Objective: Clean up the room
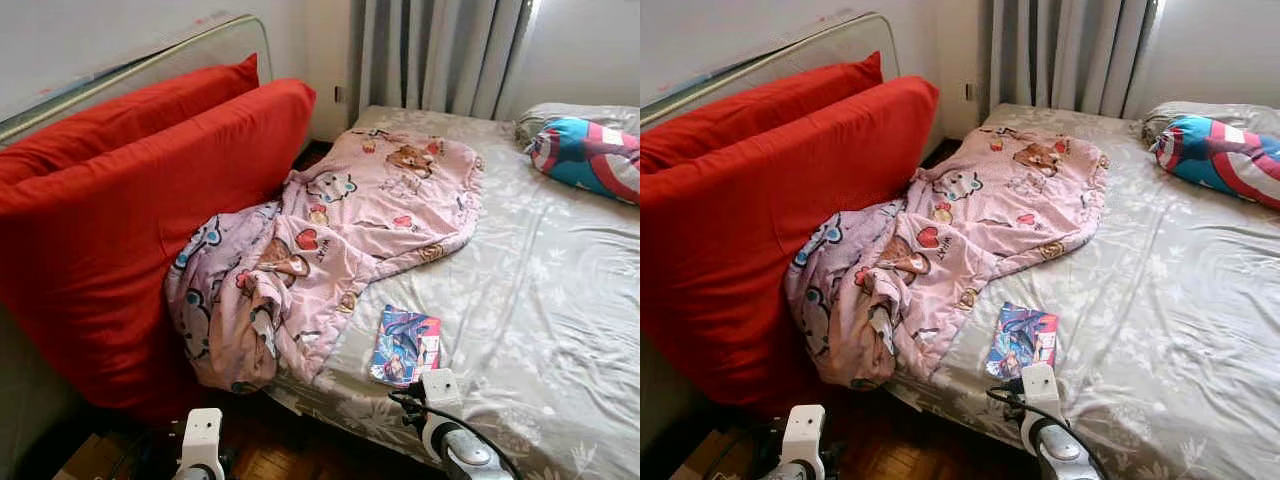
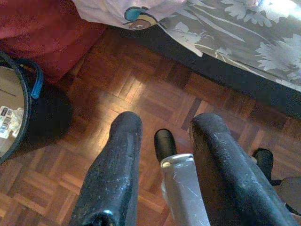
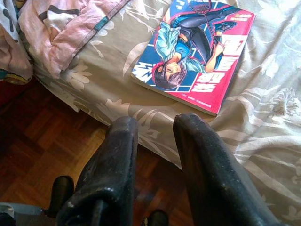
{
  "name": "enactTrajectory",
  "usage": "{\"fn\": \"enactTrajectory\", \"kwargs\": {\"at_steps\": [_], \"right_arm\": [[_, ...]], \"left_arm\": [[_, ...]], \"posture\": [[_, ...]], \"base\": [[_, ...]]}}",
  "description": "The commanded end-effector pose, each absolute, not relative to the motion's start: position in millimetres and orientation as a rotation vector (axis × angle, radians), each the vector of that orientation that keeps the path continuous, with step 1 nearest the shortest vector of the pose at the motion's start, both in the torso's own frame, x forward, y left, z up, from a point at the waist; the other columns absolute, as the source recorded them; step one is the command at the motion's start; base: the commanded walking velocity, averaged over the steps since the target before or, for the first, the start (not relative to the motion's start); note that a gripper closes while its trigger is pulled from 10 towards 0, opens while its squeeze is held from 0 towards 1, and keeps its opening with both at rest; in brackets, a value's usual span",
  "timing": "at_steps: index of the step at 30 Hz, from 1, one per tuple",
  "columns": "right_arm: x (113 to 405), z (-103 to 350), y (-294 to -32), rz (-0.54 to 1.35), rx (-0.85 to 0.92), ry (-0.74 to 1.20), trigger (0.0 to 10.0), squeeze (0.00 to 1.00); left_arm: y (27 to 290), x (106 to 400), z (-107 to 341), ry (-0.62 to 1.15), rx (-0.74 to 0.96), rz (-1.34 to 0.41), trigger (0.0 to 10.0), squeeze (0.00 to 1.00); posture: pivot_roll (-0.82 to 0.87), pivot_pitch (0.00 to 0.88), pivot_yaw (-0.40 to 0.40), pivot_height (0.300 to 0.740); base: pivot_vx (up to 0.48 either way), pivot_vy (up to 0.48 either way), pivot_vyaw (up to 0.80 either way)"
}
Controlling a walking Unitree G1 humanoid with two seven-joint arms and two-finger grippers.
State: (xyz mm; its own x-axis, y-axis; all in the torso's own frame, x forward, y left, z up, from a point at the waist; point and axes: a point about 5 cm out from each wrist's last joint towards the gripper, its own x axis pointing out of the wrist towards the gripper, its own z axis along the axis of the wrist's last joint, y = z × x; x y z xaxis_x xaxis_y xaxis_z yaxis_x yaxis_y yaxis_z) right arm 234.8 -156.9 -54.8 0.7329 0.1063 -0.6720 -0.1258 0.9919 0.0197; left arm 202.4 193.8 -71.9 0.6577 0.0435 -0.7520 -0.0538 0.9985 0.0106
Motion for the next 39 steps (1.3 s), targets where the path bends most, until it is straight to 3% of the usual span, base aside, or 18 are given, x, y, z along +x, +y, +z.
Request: {"fn": "enactTrajectory", "kwargs": {"at_steps": [1, 11, 39], "right_arm": [[235.7, -54.5, -155.4, 0.124, -0.01, 0.739, 10.0, 0.0], [238.5, -52.4, -156.3, 0.116, 0.008, 0.728, 10.0, 0.0], [239.2, -51.4, -156.8, 0.118, 0.007, 0.713, 10.0, 0.0]], "left_arm": [[195.8, 203.4, -71.1, 0.848, -0.012, 0.056, 10.0, 0.0], [196.4, 201.8, -71.9, 0.854, -0.011, 0.058, 10.0, 0.0], [192.5, 206.7, -69.6, 0.838, 0.012, 0.029, 10.0, 0.0]], "posture": [[-0.09, 0.0, 0.02, 0.74], [-0.09, 0.0, 0.019, 0.74], [-0.09, 0.0, 0.019, 0.74]], "base": [[0.0, 0.0, 0.0], [0.0, 0.0, 0.0], [0.273, 0.0, 0.09]]}}
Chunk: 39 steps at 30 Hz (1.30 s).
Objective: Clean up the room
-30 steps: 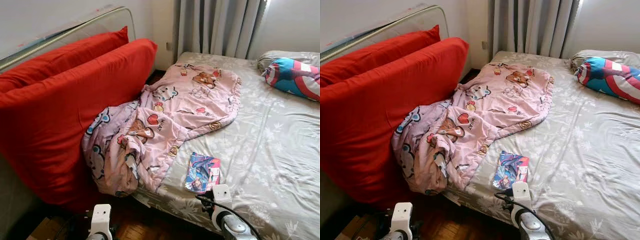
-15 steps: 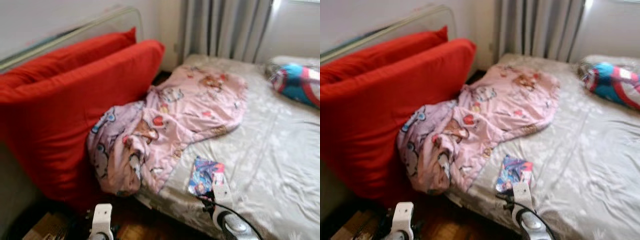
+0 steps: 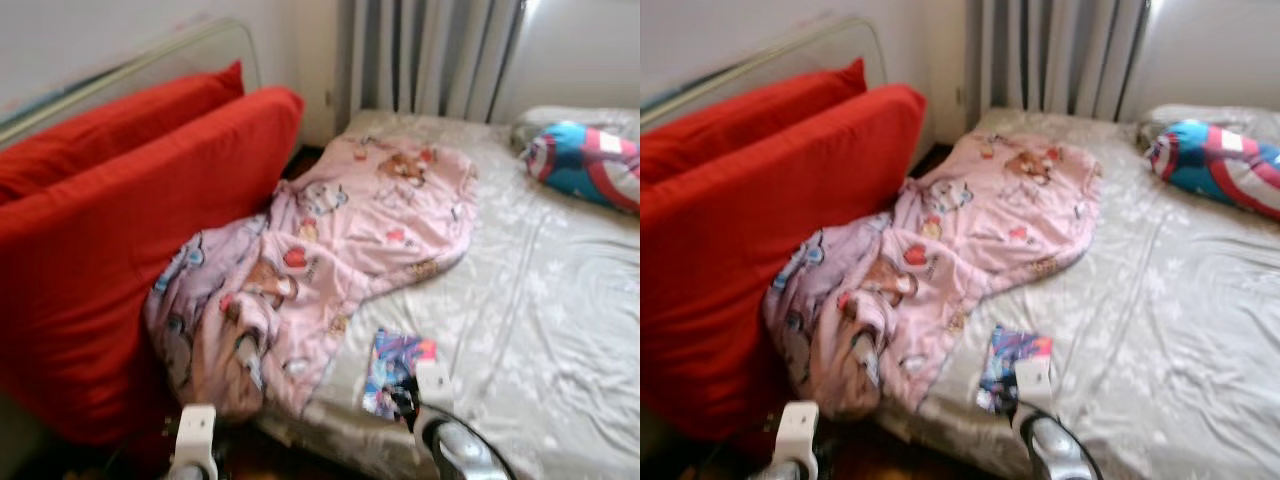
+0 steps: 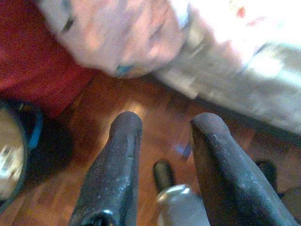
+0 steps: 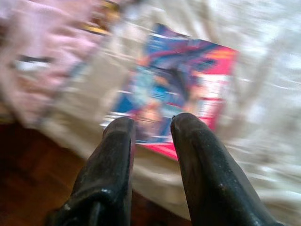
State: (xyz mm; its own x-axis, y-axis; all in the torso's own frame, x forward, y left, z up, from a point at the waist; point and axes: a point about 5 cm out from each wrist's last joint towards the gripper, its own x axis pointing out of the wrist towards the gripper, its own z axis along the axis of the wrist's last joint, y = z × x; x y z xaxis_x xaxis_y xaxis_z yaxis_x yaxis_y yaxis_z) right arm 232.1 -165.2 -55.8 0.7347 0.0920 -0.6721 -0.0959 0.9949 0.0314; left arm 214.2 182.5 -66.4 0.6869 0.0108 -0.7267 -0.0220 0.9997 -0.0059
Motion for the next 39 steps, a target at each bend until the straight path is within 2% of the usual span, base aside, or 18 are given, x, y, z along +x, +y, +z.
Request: {"fn": "enactTrajectory", "kwargs": {"at_steps": [1, 7, 13, 16, 19, 21, 26, 31, 39], "right_arm": [[239, -51, -157, 0.118, 0.007, 0.713, 10.0, 0.0], [240, -51, -156, 0.117, 0.007, 0.713, 10.0, 0.0], [246, -46, -155, 0.114, 0.004, 0.678, 10.0, 0.0], [258, -36, -155, 0.114, 0.003, 0.615, 10.0, 0.0], [283, -12, -154, 0.106, 0.012, 0.47, 10.0, 0.0], [287, -7, -155, 0.103, 0.015, 0.437, 10.0, 0.0], [292, 4, -156, 0.101, 0.033, 0.335, 10.0, 0.0], [290, 11, -155, 0.101, 0.026, 0.247, 10.0, 0.0], [291, 16, -153, 0.088, 0.033, 0.209, 10.0, 0.0]], "left_arm": [[192, 207, -69, 0.837, 0.014, 0.026, 10.0, 0.0], [193, 209, -68, 0.828, 0.033, 0.025, 10.0, 0.0], [193, 227, -55, 0.726, 0.008, 0.022, 10.0, 0.0], [192, 243, -43, 0.642, 0.0, 0.013, 10.0, 0.0], [192, 273, -14, 0.448, -0.022, -0.001, 10.0, 0.0], [193, 279, -5, 0.395, -0.028, 0.001, 10.0, 0.0], [198, 286, 11, 0.272, -0.026, -0.005, 10.0, 0.0], [201, 281, 24, 0.157, 0.006, -0.01, 10.0, 0.0], [201, 275, 23, 0.143, -0.002, 0.014, 10.0, 0.0]], "posture": [[-0.09, 0.0, 0.019, 0.74], [-0.1, 0.0, 0.021, 0.74], [-0.1, 0.0, 0.023, 0.74], [-0.1, 0.0, 0.025, 0.74], [-0.11, 0.0, 0.028, 0.74], [-0.11, 0.0, 0.028, 0.74], [-0.11, 0.0, 0.026, 0.74], [-0.11, 0.002, 0.022, 0.74], [-0.11, 0.004, 0.013, 0.74]], "base": [[0.281, 0.0, 0.0], [0.181, 0.0, 0.0], [0.0, 0.0, 0.0], [0.0, 0.0, 0.0], [0.0, 0.0, 0.0], [0.0, 0.0, 0.0], [0.0, 0.0, 0.0], [0.0, 0.0, 0.0], [0.0, 0.0, 0.0]]}}
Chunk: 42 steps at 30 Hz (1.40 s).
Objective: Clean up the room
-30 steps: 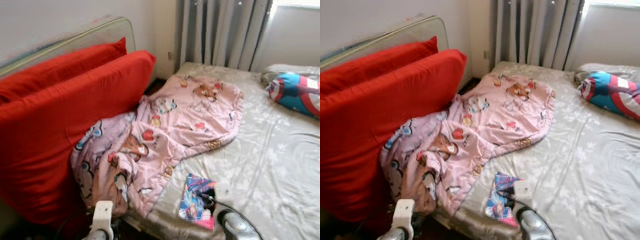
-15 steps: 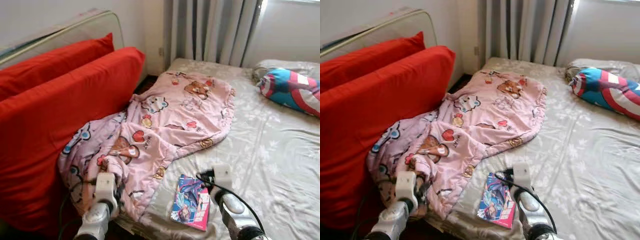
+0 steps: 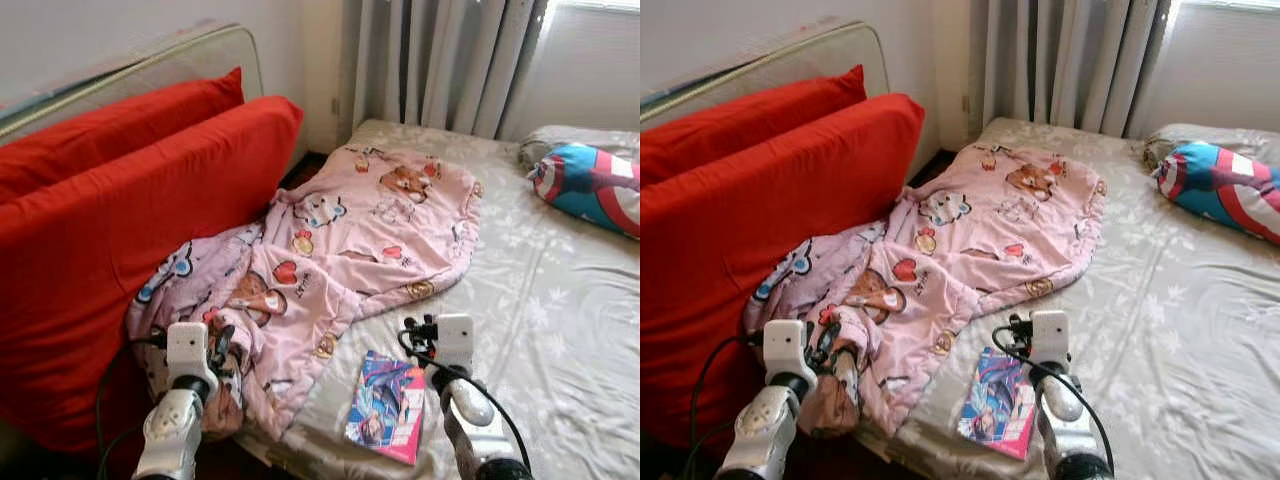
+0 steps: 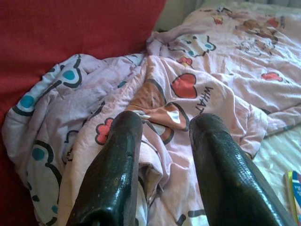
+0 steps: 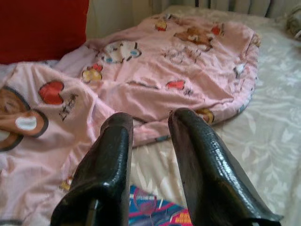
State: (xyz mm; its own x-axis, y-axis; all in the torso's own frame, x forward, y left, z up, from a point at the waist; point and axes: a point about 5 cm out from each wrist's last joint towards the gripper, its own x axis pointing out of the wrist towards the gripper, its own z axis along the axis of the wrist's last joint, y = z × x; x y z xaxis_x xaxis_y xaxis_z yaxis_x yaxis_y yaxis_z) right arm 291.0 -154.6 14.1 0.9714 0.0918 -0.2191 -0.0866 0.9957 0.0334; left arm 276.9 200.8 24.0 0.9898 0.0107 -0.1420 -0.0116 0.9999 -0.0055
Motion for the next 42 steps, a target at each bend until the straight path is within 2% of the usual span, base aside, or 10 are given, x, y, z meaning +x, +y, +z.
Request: {"fn": "enactTrajectory", "kwargs": {"at_steps": [1, 12, 23, 28, 33, 42], "right_arm": [[293, 19, -152, 0.085, 0.039, 0.194, 10.0, 0.0], [294, 26, -157, 0.073, 0.011, 0.152, 10.0, 0.0], [286, 26, -164, 0.071, -0.01, 0.134, 10.0, 0.0], [285, 25, -162, 0.055, 0.008, 0.141, 10.0, 0.0], [284, 21, -147, 0.125, -0.006, 0.177, 10.0, 0.0], [281, 15, -146, 0.123, -0.009, 0.212, 10.0, 0.0]], "left_arm": [[200, 275, 24, 0.143, -0.001, 0.014, 10.0, 0.0], [205, 272, 33, 0.111, 0.013, 0.011, 10.0, 0.0], [223, 270, 44, 0.093, 0.067, 0.012, 10.0, 0.0], [219, 271, 44, 0.09, 0.051, 0.025, 10.0, 0.0], [207, 271, 42, 0.101, 0.032, 0.001, 10.0, 0.0], [211, 271, 42, 0.113, 0.037, 0.019, 10.0, 0.0]], "posture": [[-0.11, 0.004, 0.011, 0.74], [-0.11, 0.001, 0.01, 0.74], [-0.11, 0.0, 0.008, 0.74], [-0.11, 0.0, 0.01, 0.74], [-0.11, 0.0, 0.008, 0.74], [-0.1, 0.004, 0.012, 0.67]], "base": [[0.0, 0.0, 0.0], [0.0, 0.0, 0.0], [0.0, 0.0, 0.0], [0.0, 0.0, 0.0], [0.0, 0.0, 0.0], [0.0, 0.0, 0.0]]}}
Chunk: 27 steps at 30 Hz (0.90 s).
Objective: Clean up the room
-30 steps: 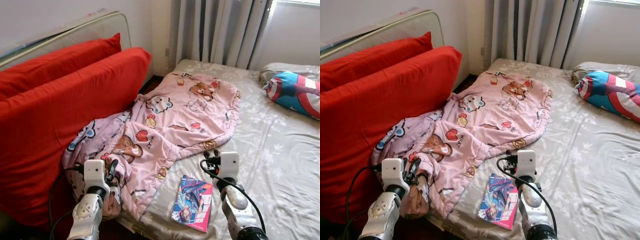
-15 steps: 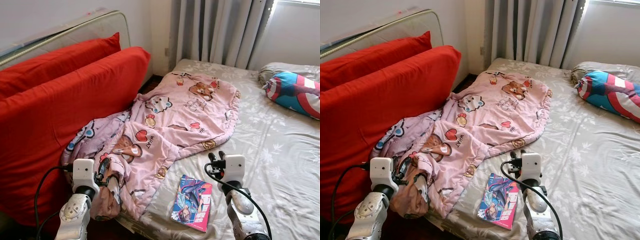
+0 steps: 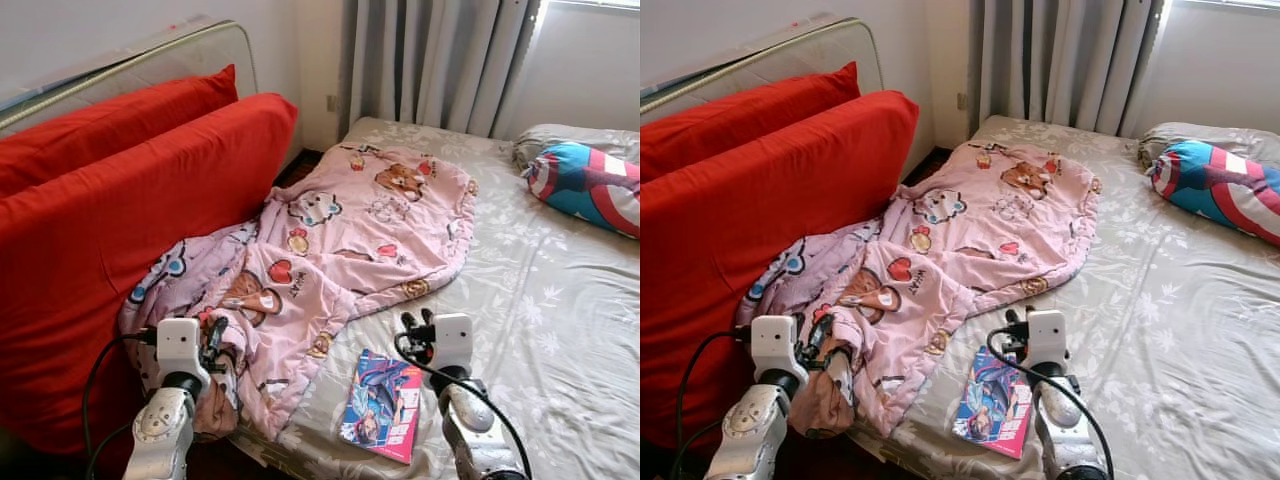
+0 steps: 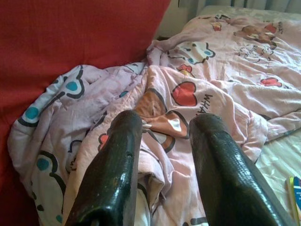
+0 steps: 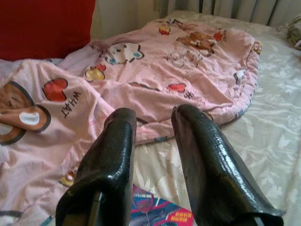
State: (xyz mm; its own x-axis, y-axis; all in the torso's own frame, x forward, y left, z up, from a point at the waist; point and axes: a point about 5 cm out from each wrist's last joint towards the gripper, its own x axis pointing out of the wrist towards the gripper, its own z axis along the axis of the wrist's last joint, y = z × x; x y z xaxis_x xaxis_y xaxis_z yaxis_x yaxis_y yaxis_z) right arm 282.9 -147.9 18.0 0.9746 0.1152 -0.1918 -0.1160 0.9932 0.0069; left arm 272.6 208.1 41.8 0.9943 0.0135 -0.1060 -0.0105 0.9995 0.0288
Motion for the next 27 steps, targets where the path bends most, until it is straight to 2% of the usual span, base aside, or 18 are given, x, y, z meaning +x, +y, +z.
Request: {"fn": "enactTrajectory", "kwargs": {"at_steps": [1, 18, 23, 27], "right_arm": [[280.8, 14.9, -145.8, 0.125, -0.009, 0.211, 10.0, 0.0], [277.9, 10.4, -140.3, 0.15, 0.009, 0.231, 10.0, 0.0], [277.3, 8.2, -137.1, 0.174, 0.008, 0.247, 10.0, 0.0], [276.5, 8.3, -137.0, 0.173, 0.027, 0.239, 10.0, 0.0]], "left_arm": [[210.8, 270.6, 42.4, 0.113, 0.037, 0.019, 10.0, 0.0], [205.8, 274.3, 45.2, 0.111, 0.035, 0.012, 10.0, 0.0], [203.2, 275.7, 45.7, 0.111, 0.03, 0.01, 10.0, 0.0], [202.7, 275.7, 45.9, 0.11, 0.029, 0.009, 10.0, 0.0]], "posture": [[-0.1, 0.004, 0.012, 0.665], [-0.1, 0.012, 0.014, 0.665], [-0.1, 0.016, 0.014, 0.636], [-0.1, 0.016, 0.014, 0.636]], "base": [[0.0, 0.0, 0.0], [0.0, 0.0, 0.0], [0.0, 0.0, 0.0], [0.0, 0.0, 0.0]]}}
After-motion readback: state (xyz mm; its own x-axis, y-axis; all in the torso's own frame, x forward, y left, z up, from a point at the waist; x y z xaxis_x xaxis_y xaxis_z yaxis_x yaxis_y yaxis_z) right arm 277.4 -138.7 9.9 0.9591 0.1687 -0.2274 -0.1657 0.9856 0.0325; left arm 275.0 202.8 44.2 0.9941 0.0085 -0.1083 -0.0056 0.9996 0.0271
